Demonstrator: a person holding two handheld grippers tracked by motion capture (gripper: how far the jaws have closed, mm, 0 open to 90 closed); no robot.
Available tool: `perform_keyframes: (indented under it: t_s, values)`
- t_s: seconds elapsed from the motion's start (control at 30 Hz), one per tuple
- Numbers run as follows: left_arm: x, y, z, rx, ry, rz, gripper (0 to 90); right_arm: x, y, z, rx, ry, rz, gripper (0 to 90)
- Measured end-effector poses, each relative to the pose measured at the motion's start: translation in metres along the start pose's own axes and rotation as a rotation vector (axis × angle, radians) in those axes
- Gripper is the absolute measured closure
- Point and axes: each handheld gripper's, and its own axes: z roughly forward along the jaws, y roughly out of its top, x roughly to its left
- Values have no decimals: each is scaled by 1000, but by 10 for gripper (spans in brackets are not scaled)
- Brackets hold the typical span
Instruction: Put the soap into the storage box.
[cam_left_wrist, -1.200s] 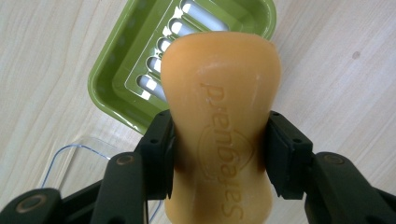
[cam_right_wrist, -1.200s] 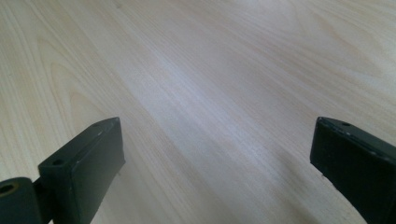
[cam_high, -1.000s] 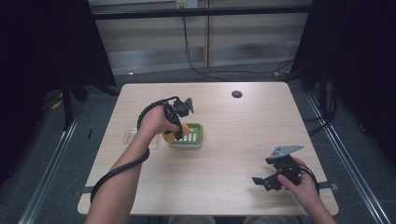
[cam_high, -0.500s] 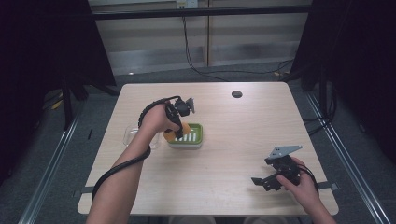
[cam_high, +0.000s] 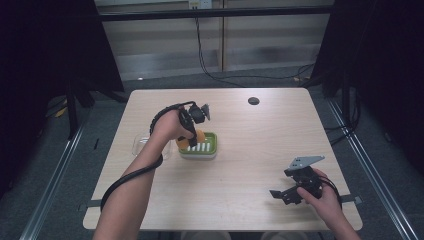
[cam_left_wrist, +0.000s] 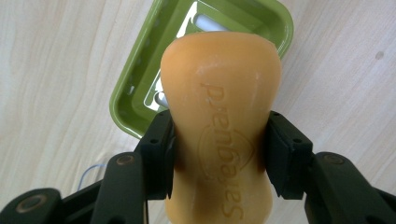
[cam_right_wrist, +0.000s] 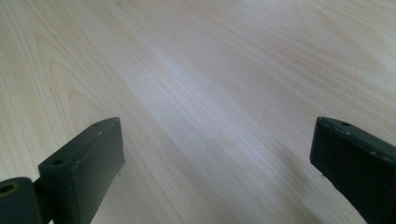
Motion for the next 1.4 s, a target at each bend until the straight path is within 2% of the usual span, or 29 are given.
perform_keyframes:
  t_s: [0.1, 0.2, 0.27, 0.33, 0.4, 0.43, 0.47, 0.63, 0.73, 0.87, 0.93, 1.1, 1.2, 1.23, 1.27, 1.4]
  values:
    - [2, 1, -1, 2, 2, 14, 498, 0, 0, 0, -3, 5, 2, 26]
    - [1, 1, 0, -7, 1, 0, 498, 0, 0, 0, 0, 2, -1, 27]
    - [3, 2, 0, 5, -5, 11, 498, 0, -1, 0, 0, 3, -2, 27]
    - [3, 3, 1, -5, -1, 9, 498, 0, -2, 0, -2, 3, 6, 27]
    - [4, 4, 1, 4, -2, 15, 498, -1, -3, -1, -3, 1, 4, 27]
    - [5, 5, 1, 12, 6, 35, 498, -1, -3, -2, -4, -4, 9, 27]
    - [4, 5, 3, 0, 5, 20, 498, -1, -3, -2, -2, -9, 10, 27]
    - [6, 7, 6, 9, -4, 37, 498, 0, -3, -3, -7, -9, 16, 27]
    - [6, 7, 7, 7, -5, 33, 498, 0, -4, -2, -10, -2, 18, 27]
    - [7, 7, 6, 5, 5, 53, 498, 0, -4, -3, -9, -11, 17, 27]
    - [8, 7, 6, -3, 6, 45, 498, 0, -4, -3, -10, -10, 19, 27]
    - [8, 8, 6, -3, 9, 49, 498, 0, -3, -3, -9, -10, 17, 27]
    - [8, 8, 7, -9, 18, 66, 498, 0, -3, -3, -11, -11, 15, 27]
    - [8, 8, 7, -16, 19, 58, 498, 0, -4, -2, -13, -2, 15, 27]
    - [9, 9, 6, -2, 10, 66, 498, 0, -3, -2, -12, -4, 15, 27]
    - [8, 11, 6, -9, 22, 81, 498, 0, -3, -3, -9, -9, 16, 26]
